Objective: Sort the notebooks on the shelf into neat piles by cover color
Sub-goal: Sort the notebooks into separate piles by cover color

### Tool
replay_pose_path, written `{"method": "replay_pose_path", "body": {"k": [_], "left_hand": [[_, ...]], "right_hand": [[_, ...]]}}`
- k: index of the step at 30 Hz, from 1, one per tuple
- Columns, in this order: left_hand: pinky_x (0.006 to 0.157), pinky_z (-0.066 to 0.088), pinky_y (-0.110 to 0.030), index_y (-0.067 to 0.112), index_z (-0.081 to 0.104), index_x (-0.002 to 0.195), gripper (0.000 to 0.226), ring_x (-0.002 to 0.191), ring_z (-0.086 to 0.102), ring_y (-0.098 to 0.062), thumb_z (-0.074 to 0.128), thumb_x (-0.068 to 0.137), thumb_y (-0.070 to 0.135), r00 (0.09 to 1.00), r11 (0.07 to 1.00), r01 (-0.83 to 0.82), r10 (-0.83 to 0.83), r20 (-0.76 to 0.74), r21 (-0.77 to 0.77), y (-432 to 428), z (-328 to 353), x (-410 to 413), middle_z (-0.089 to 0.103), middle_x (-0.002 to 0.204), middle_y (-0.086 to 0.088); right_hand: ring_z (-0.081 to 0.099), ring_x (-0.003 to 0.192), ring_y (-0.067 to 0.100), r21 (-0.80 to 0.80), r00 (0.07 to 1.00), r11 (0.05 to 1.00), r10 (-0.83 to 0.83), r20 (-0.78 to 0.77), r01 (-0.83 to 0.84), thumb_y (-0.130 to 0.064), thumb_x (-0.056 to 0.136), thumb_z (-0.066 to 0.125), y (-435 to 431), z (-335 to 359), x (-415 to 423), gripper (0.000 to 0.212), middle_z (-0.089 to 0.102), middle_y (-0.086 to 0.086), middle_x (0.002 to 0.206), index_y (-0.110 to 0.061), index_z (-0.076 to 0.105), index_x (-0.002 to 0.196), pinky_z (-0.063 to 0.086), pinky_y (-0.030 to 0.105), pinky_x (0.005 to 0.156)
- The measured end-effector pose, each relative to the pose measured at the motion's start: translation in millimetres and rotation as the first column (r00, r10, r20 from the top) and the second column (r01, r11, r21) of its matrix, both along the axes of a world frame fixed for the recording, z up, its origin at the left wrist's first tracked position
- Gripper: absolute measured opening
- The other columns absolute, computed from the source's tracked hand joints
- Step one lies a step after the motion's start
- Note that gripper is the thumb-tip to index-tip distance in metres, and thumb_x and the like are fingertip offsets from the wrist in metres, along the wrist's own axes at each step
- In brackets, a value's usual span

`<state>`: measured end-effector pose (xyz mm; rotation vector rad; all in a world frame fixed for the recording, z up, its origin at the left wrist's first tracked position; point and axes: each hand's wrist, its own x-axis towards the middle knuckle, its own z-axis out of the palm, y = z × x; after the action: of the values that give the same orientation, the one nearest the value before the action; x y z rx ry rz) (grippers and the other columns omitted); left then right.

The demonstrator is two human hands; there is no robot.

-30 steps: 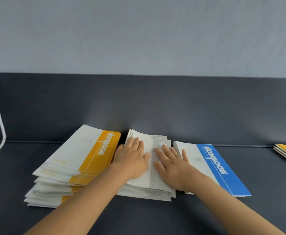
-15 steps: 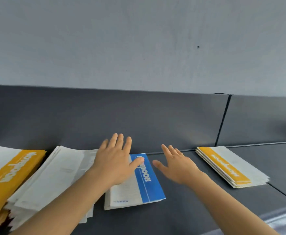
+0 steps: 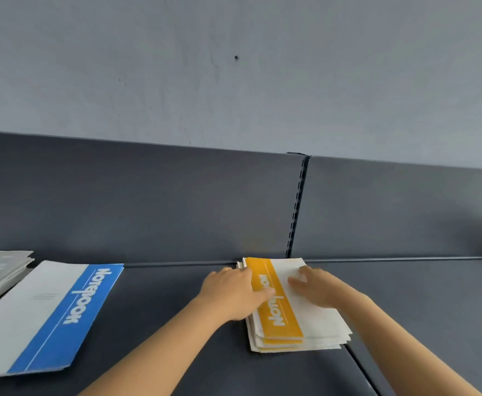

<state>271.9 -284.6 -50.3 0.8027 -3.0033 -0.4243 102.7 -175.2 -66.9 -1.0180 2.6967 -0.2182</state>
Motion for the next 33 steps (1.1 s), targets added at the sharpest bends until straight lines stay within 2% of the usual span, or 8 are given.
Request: {"method": "replay_pose_path", "body": {"k": [4,13,16,20,24,28,31,33], "left_hand": [[0.087,0.048,-0.036,0.018,0.057,0.108,0.049,0.106,0.058,-0.020,0.044,0.090,0.063,0.993,0.991,-0.110,0.113,-0.039,0.076,9.7,-5.6,-19.6,0.062,0.113,0.002],[0.084,0.056,-0.031,0.030,0.043,0.132,0.058,0.100,0.063,-0.009,0.074,0.083,0.026,0.874,0.911,-0.106,0.276,-0.400,0.398,3.3,-12.3,-28.7,0.061,0.113,0.016],[0.076,0.056,-0.027,0.033,0.029,0.146,0.080,0.100,0.063,-0.008,0.073,0.083,0.011,0.789,0.780,-0.018,0.395,-0.470,0.625,0.8,-15.3,-28.6,0.051,0.117,0.022],[0.067,0.054,-0.022,0.033,0.032,0.145,0.074,0.096,0.064,-0.009,0.069,0.087,0.006,0.703,0.679,0.051,0.497,-0.509,0.733,-2.2,-11.7,-26.7,0.057,0.117,0.015],[0.088,0.056,-0.039,0.029,0.037,0.145,0.068,0.108,0.064,-0.018,0.067,0.089,0.006,0.618,0.637,0.090,0.566,-0.545,0.765,-8.2,1.1,-20.2,0.059,0.129,0.005],[0.078,0.057,-0.030,0.019,0.050,0.136,0.049,0.095,0.066,-0.013,0.064,0.091,0.006,0.599,0.595,0.117,0.596,-0.534,0.795,-12.7,15.5,-6.2,0.065,0.111,0.008],[0.068,0.056,-0.023,0.020,0.059,0.121,0.032,0.083,0.068,-0.007,0.062,0.092,0.007,0.629,0.567,0.113,0.595,-0.500,0.816,-26.3,26.4,25.3,0.068,0.095,0.011],[0.075,0.058,-0.030,0.017,0.063,0.117,0.026,0.086,0.070,-0.012,0.064,0.091,0.011,0.670,0.570,0.075,0.579,-0.465,0.818,-40.8,33.5,56.4,0.072,0.097,0.006]], "right_hand": [[0.043,0.128,0.026,-0.205,0.998,0.978,0.049,0.044,-0.039,-0.050,0.098,0.032,-8.4,-11.7,1.4,0.053,0.044,0.007,0.143,-0.022,0.036,0.143,0.037,0.032,0.099],[0.055,0.115,0.026,-0.283,0.990,0.951,0.141,0.029,-0.127,-0.049,0.099,0.030,-7.3,-6.9,-4.5,0.047,0.059,0.007,0.125,-0.021,0.055,0.128,0.042,0.034,0.089],[0.045,0.126,0.030,-0.248,0.983,0.952,0.183,0.004,-0.177,-0.047,0.100,0.027,-7.6,-8.8,-5.3,0.047,0.051,0.008,0.136,-0.021,0.050,0.132,0.038,0.038,0.098],[0.012,0.146,0.026,-0.275,0.964,0.927,0.266,0.007,-0.254,-0.040,0.103,0.025,-9.3,-5.7,-1.3,0.046,0.020,0.009,0.157,-0.025,0.030,0.146,0.017,0.039,0.115],[0.029,0.141,0.013,-0.613,0.955,0.776,0.273,0.116,-0.147,-0.049,0.095,0.043,-9.8,-1.3,7.8,0.054,0.033,-0.008,0.152,-0.029,0.033,0.144,0.029,0.030,0.105],[0.052,0.119,0.010,-0.762,0.909,0.645,0.282,0.308,0.058,-0.046,0.084,0.063,-5.6,5.9,20.4,0.047,0.052,-0.008,0.132,-0.034,0.052,0.129,0.041,0.025,0.083],[0.056,0.110,0.005,-0.807,0.868,0.577,0.330,0.371,0.126,-0.030,0.082,0.071,-11.1,16.8,45.2,0.030,0.056,-0.017,0.124,-0.028,0.065,0.112,0.041,0.020,0.079],[0.060,0.105,0.004,-0.835,0.809,0.524,0.410,0.421,0.169,-0.012,0.080,0.073,-22.8,26.5,71.3,0.024,0.064,-0.015,0.115,-0.020,0.070,0.103,0.046,0.021,0.081]]}}
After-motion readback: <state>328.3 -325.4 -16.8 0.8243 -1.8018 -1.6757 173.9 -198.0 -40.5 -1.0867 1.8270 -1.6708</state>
